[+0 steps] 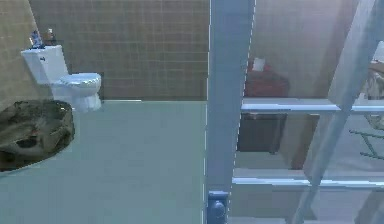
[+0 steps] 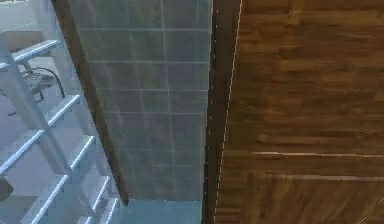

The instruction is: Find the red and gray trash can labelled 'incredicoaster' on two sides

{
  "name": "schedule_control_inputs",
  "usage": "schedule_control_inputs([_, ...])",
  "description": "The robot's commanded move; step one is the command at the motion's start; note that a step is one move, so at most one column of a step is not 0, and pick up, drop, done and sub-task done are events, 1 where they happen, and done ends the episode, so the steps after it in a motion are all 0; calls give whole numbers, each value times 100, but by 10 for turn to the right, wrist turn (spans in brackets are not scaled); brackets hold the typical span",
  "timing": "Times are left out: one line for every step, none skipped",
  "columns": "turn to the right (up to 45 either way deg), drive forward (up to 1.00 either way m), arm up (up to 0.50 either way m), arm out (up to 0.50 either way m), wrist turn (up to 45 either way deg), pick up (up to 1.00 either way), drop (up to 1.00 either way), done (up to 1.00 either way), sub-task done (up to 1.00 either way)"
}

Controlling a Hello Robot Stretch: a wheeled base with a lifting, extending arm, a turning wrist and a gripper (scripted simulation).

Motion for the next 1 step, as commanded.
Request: schedule_control_inputs([-270, 0, 0, 0, 0, 0, 0, 0, 0])
